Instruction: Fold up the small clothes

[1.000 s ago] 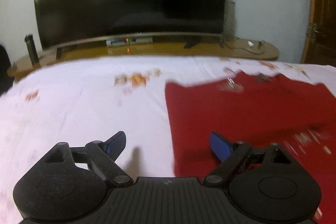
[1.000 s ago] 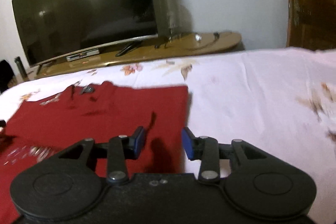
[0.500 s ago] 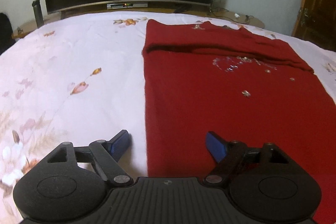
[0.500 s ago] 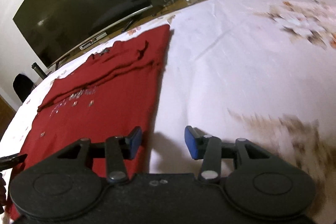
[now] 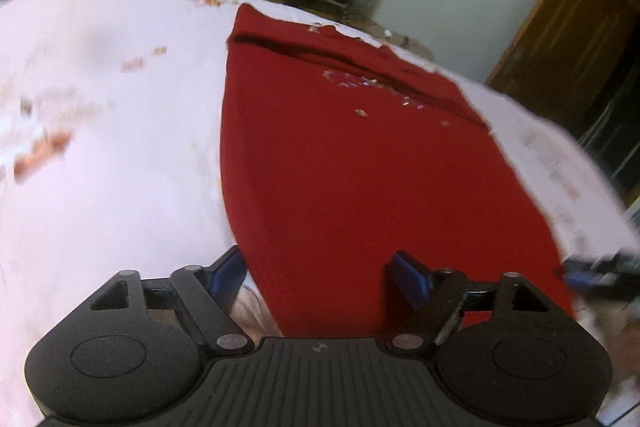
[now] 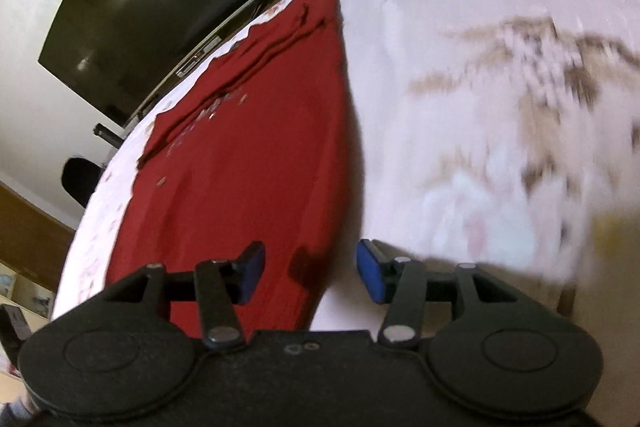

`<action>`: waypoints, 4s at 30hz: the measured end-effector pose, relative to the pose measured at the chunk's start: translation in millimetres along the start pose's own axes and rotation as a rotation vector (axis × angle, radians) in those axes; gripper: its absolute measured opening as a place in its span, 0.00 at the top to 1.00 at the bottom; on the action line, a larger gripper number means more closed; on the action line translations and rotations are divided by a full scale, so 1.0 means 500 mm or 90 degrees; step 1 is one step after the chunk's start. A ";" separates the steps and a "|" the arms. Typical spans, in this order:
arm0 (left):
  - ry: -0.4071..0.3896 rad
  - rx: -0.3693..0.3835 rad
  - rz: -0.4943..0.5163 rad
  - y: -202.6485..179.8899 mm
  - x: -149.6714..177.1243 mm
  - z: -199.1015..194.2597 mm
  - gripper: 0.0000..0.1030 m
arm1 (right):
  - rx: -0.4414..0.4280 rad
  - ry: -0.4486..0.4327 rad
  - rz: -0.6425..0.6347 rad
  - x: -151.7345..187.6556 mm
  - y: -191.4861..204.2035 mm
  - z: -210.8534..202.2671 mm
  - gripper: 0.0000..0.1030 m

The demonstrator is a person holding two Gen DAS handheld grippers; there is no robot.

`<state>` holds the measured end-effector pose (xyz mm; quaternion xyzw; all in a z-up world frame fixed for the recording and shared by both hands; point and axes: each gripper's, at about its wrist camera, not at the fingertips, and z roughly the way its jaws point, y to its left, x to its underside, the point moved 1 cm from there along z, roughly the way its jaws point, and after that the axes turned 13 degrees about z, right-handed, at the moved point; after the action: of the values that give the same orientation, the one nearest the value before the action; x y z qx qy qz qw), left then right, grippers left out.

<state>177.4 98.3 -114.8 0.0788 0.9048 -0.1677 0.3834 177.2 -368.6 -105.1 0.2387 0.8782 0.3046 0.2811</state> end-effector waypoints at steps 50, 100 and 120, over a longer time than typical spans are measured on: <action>-0.192 0.212 -0.244 0.141 -0.007 -0.002 0.97 | -0.042 -0.133 -0.117 0.022 0.139 -0.016 0.95; -0.200 0.027 -0.084 0.268 -0.524 0.479 0.23 | -0.069 -0.180 -0.120 -0.537 0.173 0.418 0.38; -0.084 -0.027 0.102 0.194 -0.575 0.539 0.95 | 0.083 -0.119 -0.407 -0.505 0.273 0.516 0.82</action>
<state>583.1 86.4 -106.2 0.1314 0.8718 -0.1222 0.4558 559.9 -318.7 -95.0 -0.0046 0.8966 0.1212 0.4258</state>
